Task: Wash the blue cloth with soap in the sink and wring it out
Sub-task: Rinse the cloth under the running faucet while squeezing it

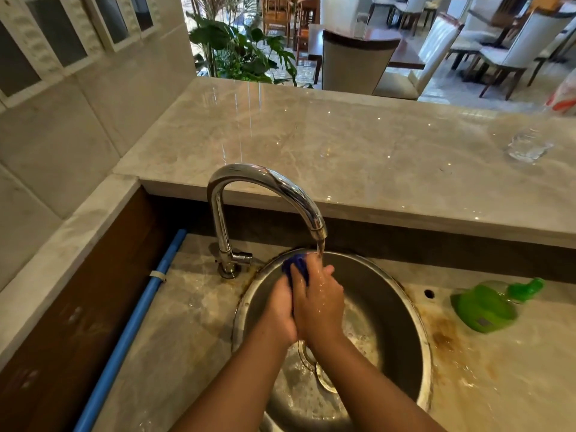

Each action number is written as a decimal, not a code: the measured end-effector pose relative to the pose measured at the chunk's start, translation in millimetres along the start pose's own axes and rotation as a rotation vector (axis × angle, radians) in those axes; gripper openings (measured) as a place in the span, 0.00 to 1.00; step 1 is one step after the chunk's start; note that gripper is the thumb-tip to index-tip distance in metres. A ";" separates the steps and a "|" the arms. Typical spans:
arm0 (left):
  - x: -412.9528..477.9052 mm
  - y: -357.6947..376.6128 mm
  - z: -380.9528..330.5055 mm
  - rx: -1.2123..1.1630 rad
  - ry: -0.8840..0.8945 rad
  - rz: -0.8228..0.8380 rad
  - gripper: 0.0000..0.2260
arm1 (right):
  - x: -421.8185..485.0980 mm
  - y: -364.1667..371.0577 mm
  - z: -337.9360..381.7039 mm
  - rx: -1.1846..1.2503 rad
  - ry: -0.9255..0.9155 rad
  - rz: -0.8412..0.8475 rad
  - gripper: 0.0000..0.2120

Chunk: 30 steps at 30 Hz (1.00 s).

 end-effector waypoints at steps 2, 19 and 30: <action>-2.5 -0.9 6.2 -0.016 0.008 0.003 0.24 | 12.2 0.7 -10.4 -0.106 0.018 -0.009 0.08; -9.9 7.2 4.8 0.000 0.024 0.010 0.24 | 17.3 -0.7 -15.5 -0.103 0.026 0.000 0.06; -9.1 7.6 -9.2 0.042 0.065 -0.063 0.20 | 24.2 -21.4 -21.5 0.318 0.297 0.047 0.09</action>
Point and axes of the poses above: each hand's wrist, its own x-axis towards the middle knuckle, its own y-axis out of the palm, z = x × y, the point moved 3 cm from there along x, towards the middle knuckle, and after that the axes turned 7 degrees about -z, right-handed, at the moved point
